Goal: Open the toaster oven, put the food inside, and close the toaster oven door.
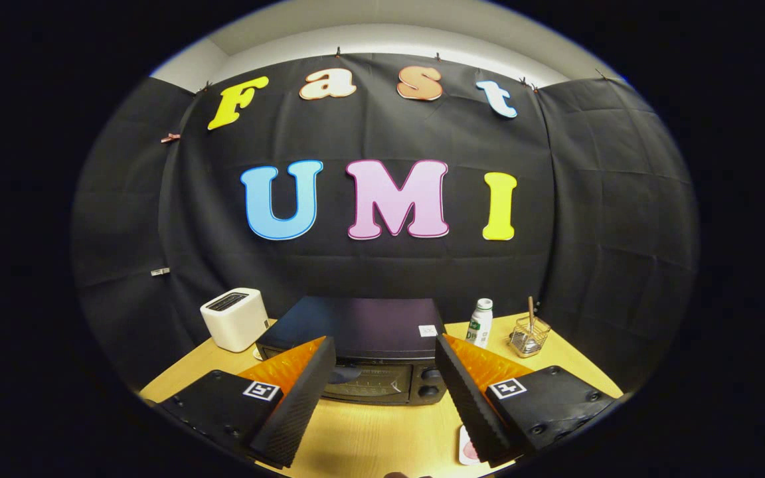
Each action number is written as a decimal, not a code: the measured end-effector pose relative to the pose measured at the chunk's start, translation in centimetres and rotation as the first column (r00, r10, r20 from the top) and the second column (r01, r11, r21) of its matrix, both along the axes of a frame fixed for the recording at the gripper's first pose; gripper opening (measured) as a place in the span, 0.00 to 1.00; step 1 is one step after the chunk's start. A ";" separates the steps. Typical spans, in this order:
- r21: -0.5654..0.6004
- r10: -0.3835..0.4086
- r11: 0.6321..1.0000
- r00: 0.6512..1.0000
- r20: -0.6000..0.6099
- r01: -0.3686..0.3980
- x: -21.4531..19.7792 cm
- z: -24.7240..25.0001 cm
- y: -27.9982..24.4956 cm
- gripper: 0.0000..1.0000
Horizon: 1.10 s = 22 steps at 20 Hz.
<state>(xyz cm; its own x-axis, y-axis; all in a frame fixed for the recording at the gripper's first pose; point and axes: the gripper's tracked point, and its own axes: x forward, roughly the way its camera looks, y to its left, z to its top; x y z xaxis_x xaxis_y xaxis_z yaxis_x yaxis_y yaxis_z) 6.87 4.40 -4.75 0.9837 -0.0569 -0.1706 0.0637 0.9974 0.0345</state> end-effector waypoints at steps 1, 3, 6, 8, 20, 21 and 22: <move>0.000 -0.006 1.000 1.000 -0.007 0.006 0.8 -0.4 0.4 0.98; -0.015 -0.013 1.000 1.000 -0.023 0.013 2.5 -1.5 1.2 0.98; -0.023 -0.019 1.000 0.998 -0.067 0.017 4.7 -3.9 2.2 0.98; -0.026 -0.017 1.000 0.995 -0.101 0.015 6.3 -5.7 2.9 0.98; -0.076 0.017 0.997 0.980 -0.199 -0.032 10.1 -12.5 6.4 0.99; -0.072 0.030 0.996 0.978 -0.208 -0.046 9.7 -12.7 6.6 0.99; -0.051 0.044 0.997 0.973 -0.228 -0.057 9.1 -13.2 6.8 0.99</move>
<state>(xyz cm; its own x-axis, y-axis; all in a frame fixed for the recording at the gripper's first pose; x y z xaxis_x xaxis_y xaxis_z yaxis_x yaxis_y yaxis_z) 15.99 11.18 -17.93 0.9217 -0.0245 -0.3870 0.0132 0.9994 -0.0320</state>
